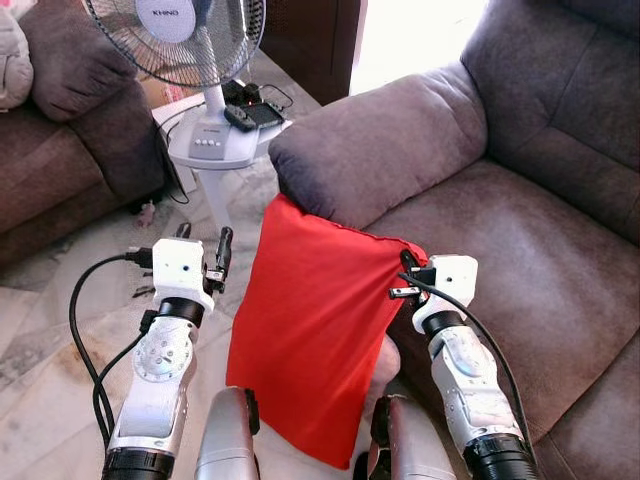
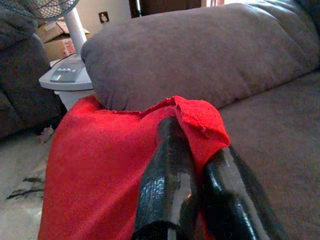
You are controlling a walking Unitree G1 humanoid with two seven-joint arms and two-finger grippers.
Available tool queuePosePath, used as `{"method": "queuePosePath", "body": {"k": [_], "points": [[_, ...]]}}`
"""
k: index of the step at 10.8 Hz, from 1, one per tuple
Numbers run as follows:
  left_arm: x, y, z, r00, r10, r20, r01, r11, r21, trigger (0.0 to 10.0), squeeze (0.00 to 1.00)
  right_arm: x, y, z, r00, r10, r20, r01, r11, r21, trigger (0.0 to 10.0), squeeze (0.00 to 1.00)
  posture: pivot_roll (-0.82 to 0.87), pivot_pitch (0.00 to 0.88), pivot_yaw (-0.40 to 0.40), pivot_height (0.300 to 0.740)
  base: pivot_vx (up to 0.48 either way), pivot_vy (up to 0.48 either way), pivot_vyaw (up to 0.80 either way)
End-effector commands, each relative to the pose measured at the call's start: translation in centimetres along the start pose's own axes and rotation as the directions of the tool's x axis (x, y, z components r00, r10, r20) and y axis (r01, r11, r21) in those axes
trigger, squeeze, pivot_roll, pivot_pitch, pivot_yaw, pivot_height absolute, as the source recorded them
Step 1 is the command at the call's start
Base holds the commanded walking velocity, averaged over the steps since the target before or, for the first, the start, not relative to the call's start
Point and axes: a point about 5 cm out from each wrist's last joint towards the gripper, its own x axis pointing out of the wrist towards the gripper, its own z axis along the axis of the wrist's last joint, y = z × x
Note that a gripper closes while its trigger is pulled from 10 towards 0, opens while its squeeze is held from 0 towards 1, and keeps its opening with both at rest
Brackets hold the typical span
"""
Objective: Move the pillow to the sofa from floor
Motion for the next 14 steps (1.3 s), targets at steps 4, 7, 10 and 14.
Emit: {"method": "queuePosePath", "body": {"k": [4, 7, 10, 14], "points": [[-0.47, -0.86, -0.01, 0.999, -0.041, -0.002, 0.041, 0.999, 0.025, 10.0, 0.0, 0.43, -0.49, 2.58, 0.993, -0.03, 0.115, 0.032, 0.999, -0.012, 10.0, 0.0, 0.1, 0.047, -0.052, 0.604, 0.0, 0.0, 0.0], [-0.18, -0.91, 0.21, 0.999, -0.046, 0.006, 0.045, 0.999, 0.027, 10.0, 0.0, 0.72, -0.36, 2.89, 0.992, -0.03, 0.122, 0.032, 0.999, -0.009, 10.0, 0.0, 0.1, 0.05, -0.049, 0.604, 0.0, 0.0, 0.0], [-0.12, -0.81, 0.21, 0.999, -0.045, 0.002, 0.045, 0.999, 0.03, 10.0, 0.0, 0.89, -0.23, 3.09, 0.991, -0.031, 0.129, 0.032, 0.999, -0.003, 10.0, 0.0, 0.1, 0.069, -0.045, 0.646, 0.0, 0.0, 0.0], [-0.08, -0.88, 0.28, 0.999, -0.044, 0.003, 0.044, 0.999, 0.029, 10.0, 0.0, 1.02, -0.11, 3.22, 0.991, -0.028, 0.132, 0.029, 1.0, 0.001, 10.0, 0.0, 0.11, 0.079, -0.044, 0.706, 0.0, 0.0, 0.0]]}}
